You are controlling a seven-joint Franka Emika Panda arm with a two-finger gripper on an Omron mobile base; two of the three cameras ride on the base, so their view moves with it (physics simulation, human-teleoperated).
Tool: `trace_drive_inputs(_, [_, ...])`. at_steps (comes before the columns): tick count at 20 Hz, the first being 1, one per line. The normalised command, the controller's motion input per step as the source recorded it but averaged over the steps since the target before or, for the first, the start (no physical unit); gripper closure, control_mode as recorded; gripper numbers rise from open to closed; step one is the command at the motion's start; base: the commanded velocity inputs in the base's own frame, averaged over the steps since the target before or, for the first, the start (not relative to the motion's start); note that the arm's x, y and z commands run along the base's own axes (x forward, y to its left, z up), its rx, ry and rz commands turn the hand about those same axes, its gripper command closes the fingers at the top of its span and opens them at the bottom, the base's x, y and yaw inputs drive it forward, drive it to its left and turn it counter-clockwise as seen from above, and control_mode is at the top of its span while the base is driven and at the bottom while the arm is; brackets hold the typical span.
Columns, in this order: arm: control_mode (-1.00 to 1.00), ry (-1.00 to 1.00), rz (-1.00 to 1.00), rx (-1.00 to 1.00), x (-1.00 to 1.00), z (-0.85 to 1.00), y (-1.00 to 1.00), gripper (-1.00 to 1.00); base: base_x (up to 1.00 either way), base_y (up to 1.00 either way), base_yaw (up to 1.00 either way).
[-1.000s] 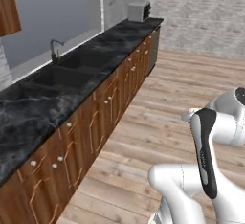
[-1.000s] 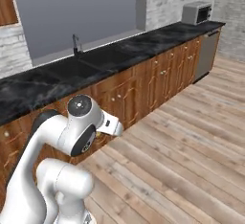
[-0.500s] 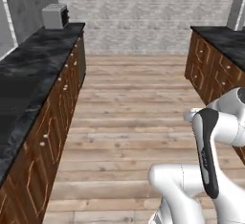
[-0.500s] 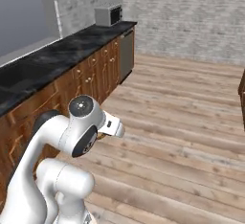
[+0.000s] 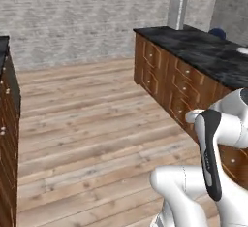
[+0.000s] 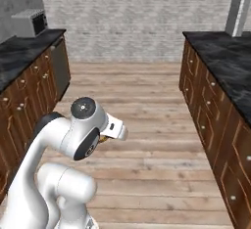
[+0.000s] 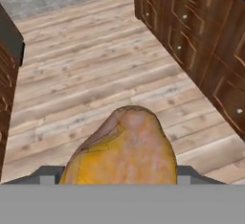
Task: Take the chicken drumsticks from the pan and place one on each plate on the dining counter.
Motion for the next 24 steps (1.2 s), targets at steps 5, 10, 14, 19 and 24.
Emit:
trace_drive_inputs(5, [1.0,0.0,0.0,0.0,0.0,0.0,0.0,1.0,1.0,0.31,-0.65])
trace_drive_inputs(10, [1.0,0.0,0.0,0.0,0.0,0.0,0.0,1.0,1.0,0.08,-0.69])
trace_drive_inputs(14, [1.0,0.0,0.0,0.0,0.0,0.0,0.0,1.0,1.0,0.08,-0.68])
trace_drive_inputs(19, [1.0,0.0,0.0,0.0,0.0,0.0,0.0,1.0,1.0,0.3,-0.63])
trace_drive_inputs(24, [1.0,0.0,0.0,0.0,0.0,0.0,0.0,1.0,0.99,0.63,-0.54])
